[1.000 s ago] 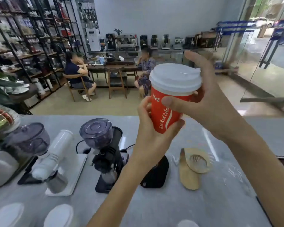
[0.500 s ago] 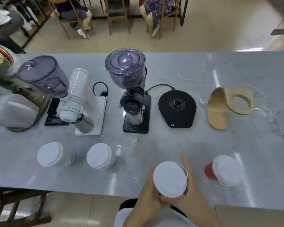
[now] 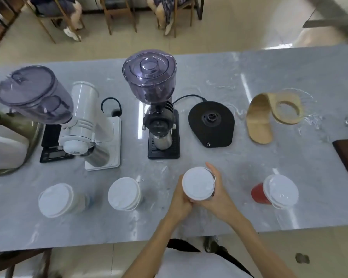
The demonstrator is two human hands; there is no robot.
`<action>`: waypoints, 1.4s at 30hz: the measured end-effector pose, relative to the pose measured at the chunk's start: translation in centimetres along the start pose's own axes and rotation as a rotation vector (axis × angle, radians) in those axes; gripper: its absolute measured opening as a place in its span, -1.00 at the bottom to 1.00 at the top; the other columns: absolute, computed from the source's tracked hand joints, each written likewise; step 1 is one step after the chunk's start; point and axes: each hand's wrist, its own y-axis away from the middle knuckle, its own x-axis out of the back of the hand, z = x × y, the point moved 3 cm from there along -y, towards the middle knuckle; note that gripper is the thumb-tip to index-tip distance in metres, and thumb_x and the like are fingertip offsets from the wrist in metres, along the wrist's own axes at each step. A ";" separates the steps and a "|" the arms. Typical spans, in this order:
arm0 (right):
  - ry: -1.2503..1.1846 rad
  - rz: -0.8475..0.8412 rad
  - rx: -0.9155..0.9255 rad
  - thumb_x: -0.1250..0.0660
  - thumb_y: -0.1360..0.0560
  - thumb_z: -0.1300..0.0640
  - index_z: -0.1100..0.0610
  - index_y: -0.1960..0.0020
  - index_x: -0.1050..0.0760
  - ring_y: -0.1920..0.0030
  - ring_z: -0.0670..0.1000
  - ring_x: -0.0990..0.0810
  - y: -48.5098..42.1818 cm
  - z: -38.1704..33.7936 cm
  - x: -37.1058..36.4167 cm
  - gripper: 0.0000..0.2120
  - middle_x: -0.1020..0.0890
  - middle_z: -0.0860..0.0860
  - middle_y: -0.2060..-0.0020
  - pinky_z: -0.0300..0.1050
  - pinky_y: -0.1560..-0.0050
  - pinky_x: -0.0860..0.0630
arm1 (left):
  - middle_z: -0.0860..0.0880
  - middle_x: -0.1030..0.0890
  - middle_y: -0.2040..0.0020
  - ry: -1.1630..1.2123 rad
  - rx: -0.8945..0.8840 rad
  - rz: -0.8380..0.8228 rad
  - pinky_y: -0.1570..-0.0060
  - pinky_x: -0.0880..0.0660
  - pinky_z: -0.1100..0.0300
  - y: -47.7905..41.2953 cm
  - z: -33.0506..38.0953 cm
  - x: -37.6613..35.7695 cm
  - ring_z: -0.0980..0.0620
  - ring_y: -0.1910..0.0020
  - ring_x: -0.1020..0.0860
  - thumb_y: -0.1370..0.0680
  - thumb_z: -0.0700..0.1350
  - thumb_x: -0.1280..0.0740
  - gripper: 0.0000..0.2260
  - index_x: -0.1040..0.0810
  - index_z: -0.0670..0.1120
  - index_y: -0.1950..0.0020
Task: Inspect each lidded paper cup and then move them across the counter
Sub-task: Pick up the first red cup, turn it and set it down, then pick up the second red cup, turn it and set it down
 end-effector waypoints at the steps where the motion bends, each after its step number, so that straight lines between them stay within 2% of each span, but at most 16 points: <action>1: 0.005 -0.009 -0.010 -0.67 -0.26 0.22 -0.28 -0.47 -0.05 -0.30 -0.45 -0.36 -0.1 0.3 -0.3 0.07 -0.36 -0.61 -0.22 -0.49 -0.27 -0.36 | 0.12 -0.54 -0.28 0.009 0.013 -0.006 -0.24 -0.50 0.30 -0.1 -0.8 -0.1 0.36 -0.22 -0.51 -0.45 0.11 -0.43 -0.50 -0.41 0.09 -0.35; 4: -0.036 -0.002 -0.040 -0.66 -0.23 0.08 -0.35 -0.48 0.00 -0.32 -0.42 -0.36 0.1 0.9 -0.8 0.11 -0.37 -0.58 -0.24 -0.50 -0.27 -0.34 | 0.07 -0.53 -0.35 0.021 0.041 -0.055 -0.31 -0.46 0.22 -0.2 -2.4 -0.3 0.27 -0.30 -0.49 -0.46 0.21 -0.41 -0.41 -0.39 0.04 -0.43; 8: -0.042 -0.012 -0.060 -0.67 -0.18 -0.01 -0.59 -0.40 0.14 -0.36 -0.39 -0.34 -0.1 0.7 -0.7 0.21 -0.34 -0.58 -0.27 -0.53 -0.26 -0.31 | 0.00 -0.45 -0.44 -0.021 0.000 -0.099 -0.35 -0.38 0.34 -0.2 -2.5 -0.3 0.23 -0.39 -0.42 -0.50 0.01 -0.42 -0.36 -0.27 -0.08 -0.52; 11: -0.059 -0.069 -0.053 -0.65 -0.24 -0.05 -0.51 -0.47 0.29 -0.51 -0.23 -0.24 0.5 0.6 -0.1 0.27 -0.19 -0.42 -0.49 -0.29 -0.43 -0.23 | 0.12 -0.44 -0.40 -0.008 0.016 -0.050 -0.24 -0.41 0.45 0.6 -2.9 0.2 0.31 -0.33 -0.44 -0.45 -0.07 -0.55 -0.30 -0.27 -0.04 -0.49; 13: -0.076 -0.093 -0.079 -0.61 -0.32 -0.12 -0.40 -0.53 0.33 -0.55 -0.21 -0.16 2.0 1.5 1.2 0.22 -0.11 -0.30 -0.56 -0.19 -0.48 -0.19 | 0.11 -0.51 -0.28 -0.049 0.115 0.050 -0.16 -0.49 0.34 1.6 -3.5 0.8 0.25 -0.22 -0.52 -0.37 -0.07 -0.62 -0.35 -0.40 -0.05 -0.38; 16: -0.115 -0.084 -0.215 -0.50 -0.45 -0.14 -0.32 -0.57 -0.02 -0.41 -0.26 -0.42 5.6 5.0 4.2 -0.12 -0.44 -0.19 -0.43 -0.21 -0.42 -0.37 | -0.02 -0.65 0.10 -0.238 0.200 0.134 0.16 -0.54 0.16 3.8 -4.3 0.2 0.02 0.13 -0.63 -0.48 0.03 -0.50 -0.80 -0.60 -0.06 0.06; 19: -0.053 0.016 -0.306 -0.43 -0.54 0.02 -0.31 -0.24 -0.54 -0.15 -0.18 -0.66 9.3 9.1 8.4 -0.66 -0.71 -0.07 -0.14 -0.26 -0.21 -0.53 | -0.10 -0.63 0.18 -0.316 0.262 -0.046 0.21 -0.45 0.17 5.4 -3.9 -3.5 -0.01 0.22 -0.57 -0.59 0.08 -0.32 -0.70 -0.60 -0.12 0.18; 21: -0.136 0.162 -0.396 -0.44 -0.54 0.16 -0.11 -0.26 -0.59 -0.05 -0.04 -0.72 11.0 11.6 11.8 -0.66 -0.75 0.05 -0.05 -0.10 -0.19 -0.58 | -0.15 -0.65 0.11 -0.319 0.250 -0.215 0.08 -0.51 0.13 5.6 -2.8 -7.0 0.05 0.21 -0.56 -0.60 0.07 -0.32 -0.70 -0.62 -0.15 0.10; 23: -0.242 0.289 -0.422 -0.44 -0.52 0.29 0.10 -0.40 -0.43 -0.08 0.07 -0.70 11.5 13.0 15.0 -0.51 -0.70 0.14 -0.10 0.05 -0.19 -0.57 | -0.13 -0.66 0.10 -0.299 0.204 -0.252 0.00 -0.53 0.01 5.1 -1.1 -10.6 0.10 0.22 -0.52 -0.58 0.02 -0.38 -0.80 -0.64 -0.11 0.01; 25: -0.250 0.329 -0.373 -0.47 -0.49 0.34 -0.02 -0.52 -0.20 -0.28 0.08 -0.57 10.9 12.5 17.8 -0.26 -0.53 0.08 -0.32 0.05 -0.27 -0.50 | 0.00 -0.64 0.03 -0.299 0.153 -0.199 -0.05 -0.55 0.02 3.6 1.2 -13.8 0.10 0.15 -0.53 -0.53 -0.03 -0.45 -0.73 -0.59 -0.01 -0.22; 28: -0.173 0.205 -0.208 -0.58 -0.39 0.18 -0.21 -0.57 0.12 -0.49 -0.10 -0.24 8.4 10.1 20.8 0.08 -0.19 -0.12 -0.52 -0.05 -0.45 -0.23 | 0.07 -0.52 -0.34 -0.295 0.037 -0.181 -0.27 -0.45 0.19 0.5 5.3 -18.1 0.09 -0.26 -0.51 -0.45 -0.08 -0.55 -0.30 -0.32 -0.03 -0.52; 31: -0.011 0.000 -0.052 -0.58 -0.36 0.00 -0.36 -0.49 0.20 -0.50 -0.33 -0.11 6.0 8.1 21.5 0.09 -0.05 -0.36 -0.51 -0.31 -0.46 -0.09 | 0.00 -0.31 -0.51 -0.114 0.083 -0.221 -0.25 -0.36 0.45 -1.0 8.1 -21.4 0.03 -0.44 -0.36 -0.55 -0.20 -0.45 -0.29 -0.13 -0.11 -0.58; 35: 0.081 -0.055 0.120 -0.59 -0.38 0.05 -0.33 -0.50 0.04 -0.38 -0.50 -0.15 3.8 5.6 23.6 -0.01 -0.17 -0.39 -0.43 -0.60 -0.29 -0.11 | -0.12 -0.42 -0.46 -0.029 -0.009 -0.142 -0.42 -0.40 0.03 -1.1 9.7 -23.3 -0.04 -0.44 -0.43 -0.57 -0.33 -0.39 -0.41 -0.22 -0.16 -0.53; 38: 0.168 -0.098 0.235 -0.60 -0.35 -0.03 -0.46 -0.39 -0.15 -0.26 -0.43 -0.31 2.5 0.2 27.2 -0.15 -0.35 -0.27 -0.33 -0.45 -0.25 -0.29 | -0.25 -0.47 -0.37 0.048 -0.058 -0.122 -0.31 -0.50 -0.12 -2.1 13.5 -23.6 -0.22 -0.38 -0.47 -0.51 -0.35 -0.44 -0.39 -0.24 -0.27 -0.49; 40: 0.217 -0.114 0.336 -0.59 -0.30 -0.10 -0.47 -0.35 -0.32 -0.26 -0.34 -0.41 1.5 -4.8 30.4 -0.26 -0.44 -0.27 -0.31 -0.35 -0.24 -0.38 | -0.10 -0.51 -0.36 0.111 -0.157 -0.073 -0.19 -0.59 0.05 -2.7 18.1 -23.2 -0.07 -0.34 -0.52 -0.49 -0.28 -0.48 -0.28 -0.17 -0.16 -0.53; 42: 0.206 -0.135 0.430 -0.62 -0.28 -0.06 -0.41 -0.30 -0.42 -0.23 -0.30 -0.50 0.6 -10.9 33.9 -0.31 -0.51 -0.34 -0.25 -0.44 -0.13 -0.46 | 0.14 -0.53 -0.31 0.096 -0.268 -0.036 -0.12 -0.59 0.23 -3.5 23.4 -22.3 0.15 -0.27 -0.55 -0.43 -0.14 -0.55 -0.18 -0.12 0.13 -0.53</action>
